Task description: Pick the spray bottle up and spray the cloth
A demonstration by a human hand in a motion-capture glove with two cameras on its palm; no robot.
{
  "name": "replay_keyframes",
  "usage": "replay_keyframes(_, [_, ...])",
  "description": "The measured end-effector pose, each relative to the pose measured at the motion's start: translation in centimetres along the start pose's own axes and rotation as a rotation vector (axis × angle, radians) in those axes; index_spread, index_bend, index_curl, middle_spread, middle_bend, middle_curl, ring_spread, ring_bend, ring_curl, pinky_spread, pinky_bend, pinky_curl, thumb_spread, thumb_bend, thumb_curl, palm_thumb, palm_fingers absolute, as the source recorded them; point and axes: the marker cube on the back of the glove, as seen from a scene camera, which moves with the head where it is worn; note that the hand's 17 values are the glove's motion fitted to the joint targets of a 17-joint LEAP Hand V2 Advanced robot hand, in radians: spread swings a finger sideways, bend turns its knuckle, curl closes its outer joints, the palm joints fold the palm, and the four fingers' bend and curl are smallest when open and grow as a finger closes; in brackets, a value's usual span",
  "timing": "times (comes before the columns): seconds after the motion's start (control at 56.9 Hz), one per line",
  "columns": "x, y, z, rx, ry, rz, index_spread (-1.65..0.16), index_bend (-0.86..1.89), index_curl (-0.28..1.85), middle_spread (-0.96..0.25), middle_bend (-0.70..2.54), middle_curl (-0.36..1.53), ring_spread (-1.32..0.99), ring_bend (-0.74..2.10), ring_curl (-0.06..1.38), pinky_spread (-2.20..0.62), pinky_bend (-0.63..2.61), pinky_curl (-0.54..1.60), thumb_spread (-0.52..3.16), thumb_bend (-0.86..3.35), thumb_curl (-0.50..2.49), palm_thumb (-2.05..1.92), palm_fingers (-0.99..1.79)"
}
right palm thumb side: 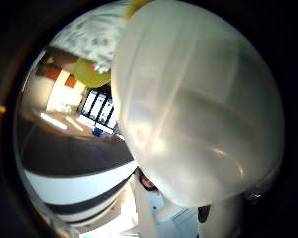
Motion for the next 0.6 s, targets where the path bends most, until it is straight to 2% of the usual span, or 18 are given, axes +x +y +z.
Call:
replay_keyframes(0.176, [-10.5,3.8,-3.5,0.304,-0.151,-0.529,-0.27,0.17,0.60,-0.19,0.57,0.64,-0.18,0.70,0.52,-0.17,0.45,0.46,0.58,-0.02,0.83,1.07,1.20])
replay_keyframes(0.281, [-16.0,2.4,-4.5,0.541,-0.192,-0.809,-0.27,0.18,0.61,-0.19,0.57,0.64,-0.18,0.70,0.52,-0.17,0.45,0.46,0.58,-0.02,0.84,1.06,1.22])
replay_keyframes(0.352, [-18.3,0.4,-4.6,0.626,-0.159,-0.960,-0.27,0.19,0.61,-0.19,0.57,0.64,-0.18,0.70,0.53,-0.18,0.45,0.46,0.57,-0.02,0.84,1.05,1.23])
replay_keyframes(0.405, [-19.5,-2.2,-4.5,0.691,-0.109,-1.030,-0.27,0.19,0.62,-0.18,0.57,0.65,-0.18,0.69,0.53,-0.18,0.45,0.46,0.56,-0.03,0.84,1.04,1.23])
replay_keyframes(0.528, [-20.0,-8.5,-3.2,0.617,-0.090,-1.126,-0.27,0.17,0.62,-0.18,0.58,0.65,-0.17,0.70,0.53,-0.19,0.44,0.47,0.56,-0.02,0.85,1.04,1.24])
replay_keyframes(0.598, [-21.1,-13.8,-4.0,0.791,-0.161,-1.089,-0.27,0.17,0.62,-0.17,0.59,0.65,-0.17,0.71,0.53,-0.19,0.44,0.46,0.58,-0.01,0.86,1.06,1.23])
